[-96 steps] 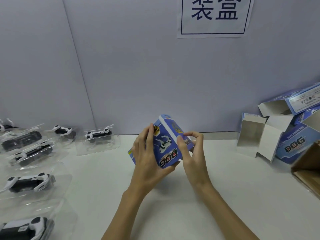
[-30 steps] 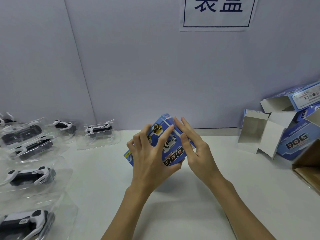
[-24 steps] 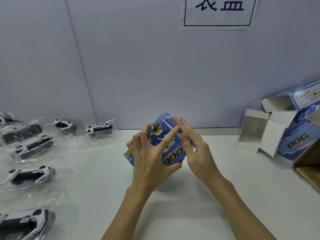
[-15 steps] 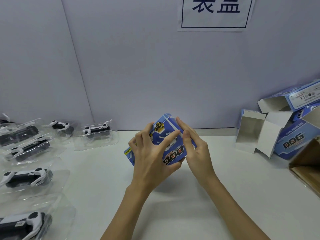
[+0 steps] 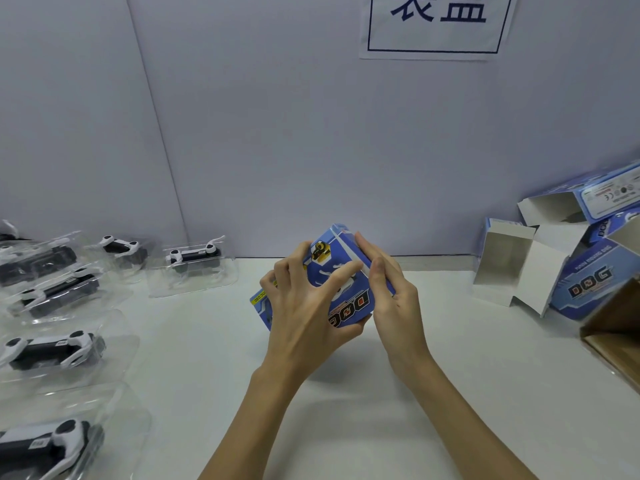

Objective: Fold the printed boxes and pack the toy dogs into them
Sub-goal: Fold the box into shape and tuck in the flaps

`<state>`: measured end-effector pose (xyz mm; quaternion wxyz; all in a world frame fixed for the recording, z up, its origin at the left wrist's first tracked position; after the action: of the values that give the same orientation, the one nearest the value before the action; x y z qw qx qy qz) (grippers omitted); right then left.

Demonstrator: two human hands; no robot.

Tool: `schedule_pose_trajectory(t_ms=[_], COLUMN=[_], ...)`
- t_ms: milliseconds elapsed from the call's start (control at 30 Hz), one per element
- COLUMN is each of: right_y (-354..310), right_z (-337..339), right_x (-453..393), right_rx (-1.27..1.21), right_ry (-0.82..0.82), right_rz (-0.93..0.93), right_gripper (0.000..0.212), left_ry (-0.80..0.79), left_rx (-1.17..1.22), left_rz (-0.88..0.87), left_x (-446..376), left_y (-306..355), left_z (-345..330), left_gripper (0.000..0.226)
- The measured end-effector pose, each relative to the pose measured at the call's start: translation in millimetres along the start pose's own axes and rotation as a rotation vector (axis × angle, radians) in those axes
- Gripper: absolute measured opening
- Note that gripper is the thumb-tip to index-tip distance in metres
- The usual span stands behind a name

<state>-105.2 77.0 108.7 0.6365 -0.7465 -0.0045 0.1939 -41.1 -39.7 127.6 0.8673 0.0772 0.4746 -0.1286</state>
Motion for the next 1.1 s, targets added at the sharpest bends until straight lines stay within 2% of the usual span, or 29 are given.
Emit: schedule_pose_trajectory(t_ms=[167,300,467,767,867,967,1100], right_y=[-7,-7,-8,-7,-9,-10,-10], right_z=[-6,-4,3,-2,-7,-10,-11], right_x=[4,-2,-6,2,5,8,8], right_rx=[0.052,0.057,0.116,0.228,0.36,0.498,0.515], right_ry=[-0.118,-0.189,-0.128,-0.054,-0.082,-0.066,-0.032], right_rz=[0.068,0.029,0.022,0.161,0.242,0.324,0.361], right_gripper=[0.04,0.043,0.046,0.041,0.047,0.053,0.052], left_ry=[-0.015,0.004,0.002,0.012,0.017,0.007,0.025], left_rx=[-0.023,0.067,0.189,0.127,0.084,0.062,0.028], left_rz=[0.02,0.039,0.058,0.024,0.042,0.083,0.08], left_x=[1,2,3,2,4,6,5], left_y=[-4,-8,-12,-11,-13,-18,-19], left_z=[4,7,3,6,7,5,10], left_gripper=[0.079,0.084,0.082,0.072,0.076,0.094,0.098])
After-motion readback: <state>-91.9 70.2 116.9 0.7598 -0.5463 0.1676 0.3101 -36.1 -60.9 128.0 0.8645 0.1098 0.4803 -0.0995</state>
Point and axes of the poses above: each hand's wrist, its own x-axis away from the middle knuckle, its own z-axis out of the back of the hand, y = z × x, the point moved 10 cm from there along -x, towards the middle knuckle, and after that the axes turned 11 degrees about -z, right-handed, at the moved point
